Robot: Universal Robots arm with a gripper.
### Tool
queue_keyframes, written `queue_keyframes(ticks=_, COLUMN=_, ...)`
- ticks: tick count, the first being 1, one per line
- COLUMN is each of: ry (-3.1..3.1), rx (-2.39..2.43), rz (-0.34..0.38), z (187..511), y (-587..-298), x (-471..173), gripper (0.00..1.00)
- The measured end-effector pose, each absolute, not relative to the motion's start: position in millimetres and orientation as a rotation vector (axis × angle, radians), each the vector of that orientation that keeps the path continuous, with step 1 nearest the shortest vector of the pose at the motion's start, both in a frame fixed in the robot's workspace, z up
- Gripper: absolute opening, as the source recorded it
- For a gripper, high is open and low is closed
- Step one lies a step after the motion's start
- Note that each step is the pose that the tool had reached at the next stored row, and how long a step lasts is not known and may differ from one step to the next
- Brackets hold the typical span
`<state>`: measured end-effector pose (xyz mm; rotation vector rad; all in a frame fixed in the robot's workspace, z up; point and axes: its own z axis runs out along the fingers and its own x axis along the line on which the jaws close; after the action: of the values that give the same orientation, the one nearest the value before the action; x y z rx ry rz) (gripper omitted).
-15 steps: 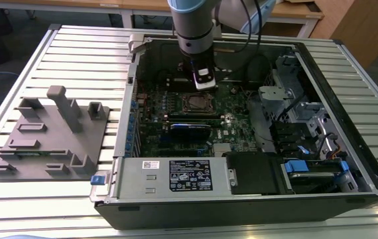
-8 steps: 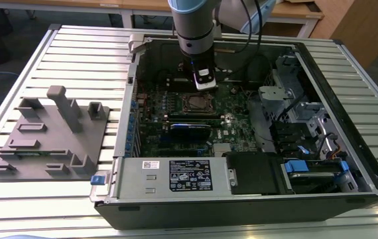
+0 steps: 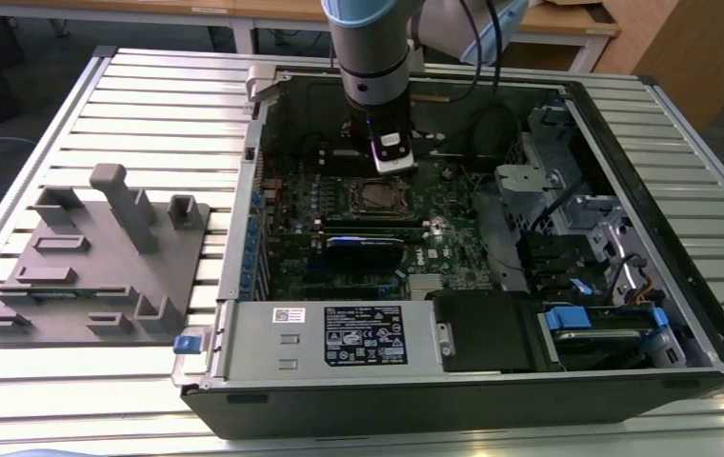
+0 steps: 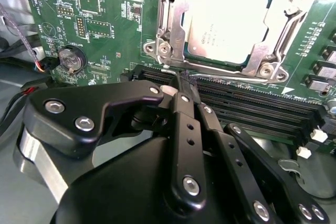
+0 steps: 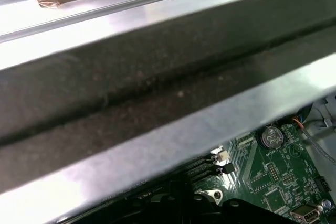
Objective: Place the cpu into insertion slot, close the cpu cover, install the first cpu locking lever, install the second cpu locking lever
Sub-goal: 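Install the first cpu locking lever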
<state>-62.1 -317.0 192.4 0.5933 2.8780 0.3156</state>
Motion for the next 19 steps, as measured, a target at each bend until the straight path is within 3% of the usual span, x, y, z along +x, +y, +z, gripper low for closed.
queue_keyframes(ticks=19, ry=2.873, rx=0.591, rz=0.311, z=192.5, y=-317.0, x=-62.1, gripper=0.11)
